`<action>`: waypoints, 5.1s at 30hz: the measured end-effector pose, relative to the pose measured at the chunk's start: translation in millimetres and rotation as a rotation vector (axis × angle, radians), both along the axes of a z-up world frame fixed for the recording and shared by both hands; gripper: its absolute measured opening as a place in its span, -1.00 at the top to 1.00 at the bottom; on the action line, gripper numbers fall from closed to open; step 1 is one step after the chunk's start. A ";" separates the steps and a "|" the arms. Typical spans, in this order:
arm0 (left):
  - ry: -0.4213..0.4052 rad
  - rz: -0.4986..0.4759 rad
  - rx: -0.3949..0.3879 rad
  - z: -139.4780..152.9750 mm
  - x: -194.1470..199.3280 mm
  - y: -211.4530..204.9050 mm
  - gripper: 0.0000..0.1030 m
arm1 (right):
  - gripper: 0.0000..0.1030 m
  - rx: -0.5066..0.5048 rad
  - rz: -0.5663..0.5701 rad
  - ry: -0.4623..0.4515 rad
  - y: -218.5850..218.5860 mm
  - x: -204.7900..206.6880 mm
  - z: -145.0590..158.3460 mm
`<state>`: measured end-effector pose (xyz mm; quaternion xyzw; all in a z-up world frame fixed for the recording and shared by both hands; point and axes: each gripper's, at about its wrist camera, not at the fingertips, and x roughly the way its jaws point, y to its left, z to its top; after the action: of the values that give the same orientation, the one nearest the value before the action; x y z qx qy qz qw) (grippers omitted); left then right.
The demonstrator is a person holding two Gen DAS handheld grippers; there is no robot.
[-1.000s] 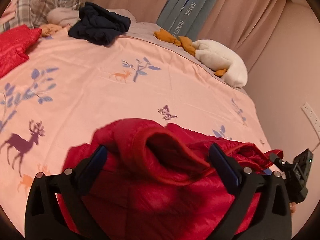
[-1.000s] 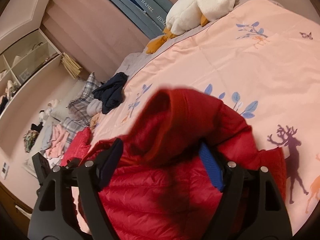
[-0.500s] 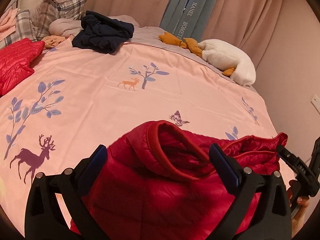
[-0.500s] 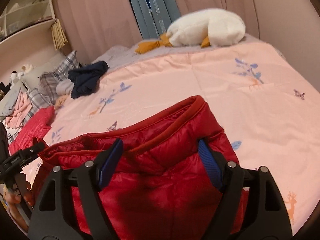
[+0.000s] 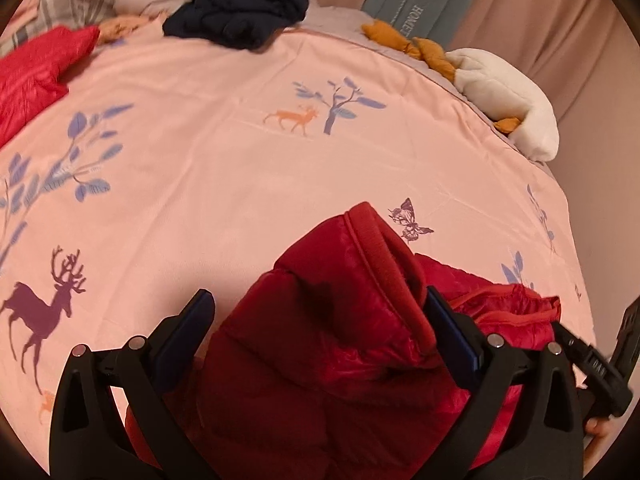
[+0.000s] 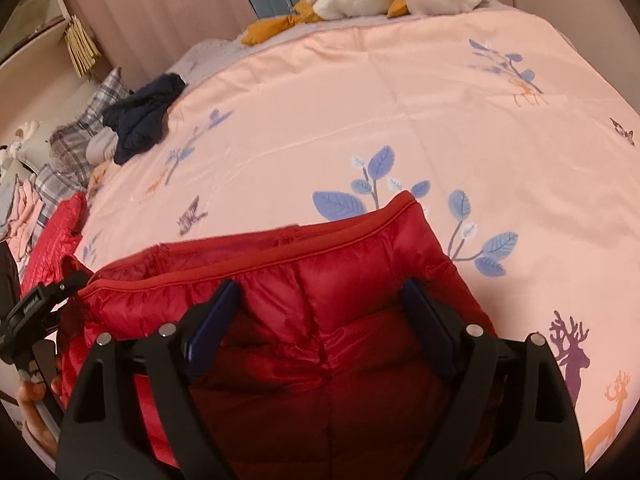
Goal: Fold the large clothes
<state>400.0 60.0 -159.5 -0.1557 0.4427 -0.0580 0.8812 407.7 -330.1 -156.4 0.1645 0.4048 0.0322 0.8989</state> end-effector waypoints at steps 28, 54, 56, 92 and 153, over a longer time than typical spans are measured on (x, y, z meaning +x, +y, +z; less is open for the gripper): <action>-0.077 -0.206 0.086 -8.6 -56.6 -9.2 -0.97 | -0.64 -0.133 0.169 0.024 41.6 -24.4 -16.8; -0.179 -0.288 0.247 -3.0 -155.7 -66.7 -0.97 | -0.64 -0.195 0.237 -0.120 84.1 -148.7 -5.6; -0.177 -0.287 0.260 -4.8 -155.3 -67.6 -0.97 | -0.65 -0.198 0.238 -0.119 85.0 -150.4 -7.8; -0.117 -0.139 0.141 18.6 -149.1 -0.3 -0.97 | -0.62 -0.102 0.225 -0.133 43.4 -138.9 31.6; -0.118 -0.173 0.112 32.3 -48.4 -31.0 -0.97 | 0.55 -0.234 0.614 -0.001 125.6 20.2 38.0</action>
<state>351.5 28.9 -127.2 -0.0637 0.4042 -0.1180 0.9048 427.9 -204.5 -118.4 -0.0698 0.4360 0.2550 0.8602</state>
